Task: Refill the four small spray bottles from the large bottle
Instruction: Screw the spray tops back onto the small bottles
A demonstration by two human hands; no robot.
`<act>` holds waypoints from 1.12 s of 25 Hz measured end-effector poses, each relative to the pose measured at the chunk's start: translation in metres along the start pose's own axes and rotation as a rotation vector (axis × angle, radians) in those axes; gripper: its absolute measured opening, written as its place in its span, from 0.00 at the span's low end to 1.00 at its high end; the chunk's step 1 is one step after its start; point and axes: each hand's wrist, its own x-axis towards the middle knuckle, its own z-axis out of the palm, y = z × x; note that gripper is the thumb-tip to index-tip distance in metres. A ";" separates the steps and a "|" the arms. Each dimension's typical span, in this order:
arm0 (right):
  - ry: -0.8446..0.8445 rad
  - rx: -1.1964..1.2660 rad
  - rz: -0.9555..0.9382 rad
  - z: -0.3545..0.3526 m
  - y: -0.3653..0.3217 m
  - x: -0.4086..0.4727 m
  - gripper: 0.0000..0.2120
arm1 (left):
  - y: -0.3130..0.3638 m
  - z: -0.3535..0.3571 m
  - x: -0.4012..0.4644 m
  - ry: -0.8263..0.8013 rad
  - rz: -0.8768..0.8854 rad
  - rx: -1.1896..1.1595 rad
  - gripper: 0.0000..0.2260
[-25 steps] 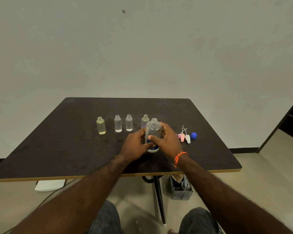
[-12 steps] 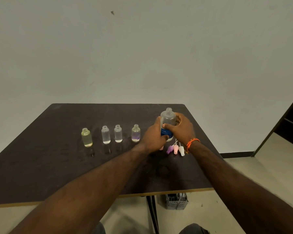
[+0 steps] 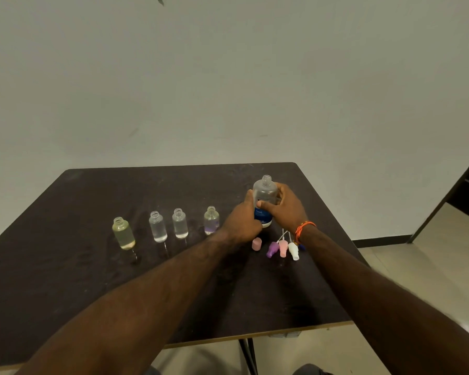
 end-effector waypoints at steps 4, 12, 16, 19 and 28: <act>-0.006 -0.022 0.013 -0.001 -0.004 -0.006 0.36 | 0.009 -0.005 -0.017 0.103 0.038 0.031 0.33; 0.343 -0.204 -0.112 0.005 -0.010 -0.055 0.23 | -0.011 -0.065 -0.057 0.455 -0.021 0.358 0.29; 0.295 -0.373 -0.222 0.017 -0.004 -0.079 0.19 | -0.018 -0.067 -0.058 0.247 -0.174 0.263 0.33; 0.226 -0.482 -0.270 0.017 -0.004 -0.088 0.17 | -0.024 -0.058 -0.054 0.252 -0.309 0.242 0.27; -0.011 -0.790 -0.165 0.004 -0.011 -0.091 0.17 | -0.040 -0.058 -0.076 0.294 -0.257 0.251 0.11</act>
